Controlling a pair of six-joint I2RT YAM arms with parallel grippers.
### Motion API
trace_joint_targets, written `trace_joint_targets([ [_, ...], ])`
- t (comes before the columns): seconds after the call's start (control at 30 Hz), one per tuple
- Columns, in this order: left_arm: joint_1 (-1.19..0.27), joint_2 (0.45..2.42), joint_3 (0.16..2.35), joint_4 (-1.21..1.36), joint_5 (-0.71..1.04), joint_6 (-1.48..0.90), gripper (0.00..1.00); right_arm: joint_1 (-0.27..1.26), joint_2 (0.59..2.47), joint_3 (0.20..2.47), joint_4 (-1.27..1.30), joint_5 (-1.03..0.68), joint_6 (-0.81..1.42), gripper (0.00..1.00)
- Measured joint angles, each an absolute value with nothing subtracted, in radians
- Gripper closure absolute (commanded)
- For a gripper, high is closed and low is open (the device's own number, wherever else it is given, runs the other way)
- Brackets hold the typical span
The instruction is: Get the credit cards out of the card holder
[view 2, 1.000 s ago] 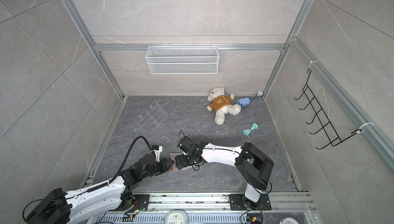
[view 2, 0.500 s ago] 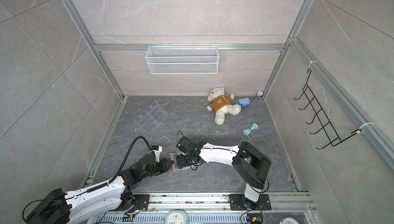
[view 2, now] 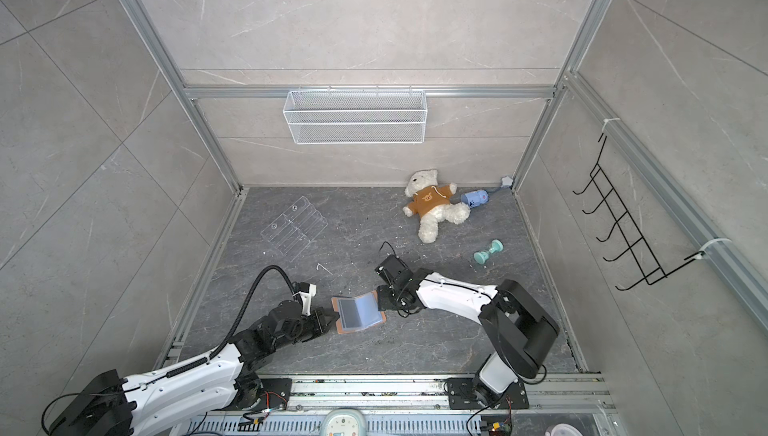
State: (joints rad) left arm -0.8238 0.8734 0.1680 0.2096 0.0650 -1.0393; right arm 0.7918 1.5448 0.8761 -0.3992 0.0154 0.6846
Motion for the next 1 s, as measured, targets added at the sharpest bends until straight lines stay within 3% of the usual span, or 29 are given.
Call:
trace_joint_targets([
  [0.1,-0.824,0.873,0.168,0.21,0.065,-1.039,1.0,0.841,1.479,0.878,-0.391,0.035,0.679,0.14],
  [0.33,-0.824,0.873,0.168,0.21,0.065,-1.039,1.0,1.045,1.541,0.981,-0.35,0.017,0.646,0.12],
  [1.0,-0.824,0.873,0.168,0.21,0.065,-1.039,1.0,1.064,1.675,0.993,-0.302,-0.027,0.632,0.13],
])
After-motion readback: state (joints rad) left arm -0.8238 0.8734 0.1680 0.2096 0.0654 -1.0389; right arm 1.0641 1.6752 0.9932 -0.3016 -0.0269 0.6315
